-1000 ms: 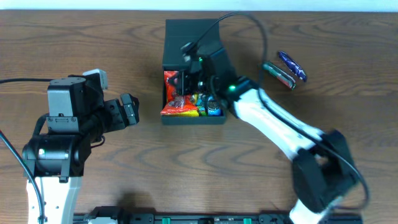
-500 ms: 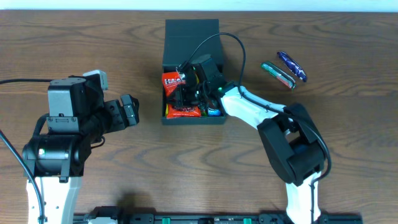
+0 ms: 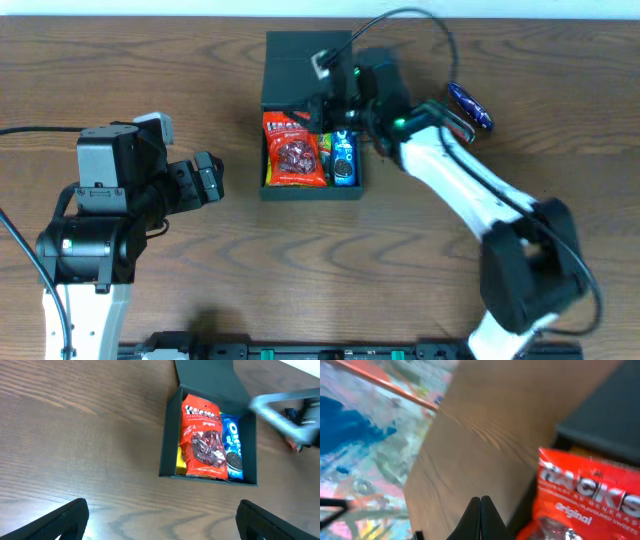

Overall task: Pack container
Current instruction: 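Release the red bag and push it flat inside the box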

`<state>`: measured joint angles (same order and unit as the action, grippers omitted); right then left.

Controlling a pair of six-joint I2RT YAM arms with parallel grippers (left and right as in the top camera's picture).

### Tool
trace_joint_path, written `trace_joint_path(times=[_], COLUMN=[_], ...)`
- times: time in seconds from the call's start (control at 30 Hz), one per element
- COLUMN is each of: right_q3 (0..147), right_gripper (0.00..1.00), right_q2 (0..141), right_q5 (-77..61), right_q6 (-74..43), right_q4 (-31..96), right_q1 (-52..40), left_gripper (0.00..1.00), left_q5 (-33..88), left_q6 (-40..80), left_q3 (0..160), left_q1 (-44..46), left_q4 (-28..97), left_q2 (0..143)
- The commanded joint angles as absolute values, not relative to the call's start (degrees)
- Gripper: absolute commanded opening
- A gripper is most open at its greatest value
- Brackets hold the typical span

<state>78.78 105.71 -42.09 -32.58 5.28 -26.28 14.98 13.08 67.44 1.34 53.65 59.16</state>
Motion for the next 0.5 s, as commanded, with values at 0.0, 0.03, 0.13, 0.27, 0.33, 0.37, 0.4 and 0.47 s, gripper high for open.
trace_joint_path(times=[0.0, 0.03, 0.13, 0.27, 0.33, 0.37, 0.4, 0.47], right_q3=[79.2, 79.2, 79.2, 79.1, 79.1, 79.1, 79.1, 79.1], right_gripper=[0.01, 0.01, 0.01, 0.01, 0.01, 0.01, 0.01, 0.01], right_q2=[103.9, 103.8, 104.6, 107.7, 109.1, 110.1, 111.0, 113.2], right_q5=[-38.6, -36.3, -31.1, -28.2, -27.4, -27.3, -27.4, -27.4], right_q6=[-28.1, -27.0, -22.6, -17.5, -16.8, -16.6, -16.2, -16.0], right_q4=[11.0, 15.1, 25.2, 34.7, 35.2, 35.2, 35.0, 35.0], right_q1=[-25.9, -25.9, -26.4, -28.8, -29.8, -30.4, -30.9, -32.0], left_gripper=[0.95, 0.95, 0.95, 0.95, 0.95, 0.95, 0.95, 0.95], left_q5=[14.6, 14.6, 14.6, 14.6, 14.6, 14.6, 14.6, 14.6], left_q6=[12.9, 12.8, 12.9, 12.9, 12.9, 12.9, 12.9, 12.9], left_q3=[68.8, 68.8, 68.8, 68.8, 68.8, 68.8, 68.8, 68.8], left_q1=[1.5, 1.5, 1.5, 1.5, 1.5, 1.5, 1.5, 1.5], left_q4=[53.8, 53.8, 53.8, 53.8, 53.8, 53.8, 53.8, 53.8], left_q2=[59.2, 59.2, 59.2, 59.2, 59.2, 59.2, 59.2, 59.2])
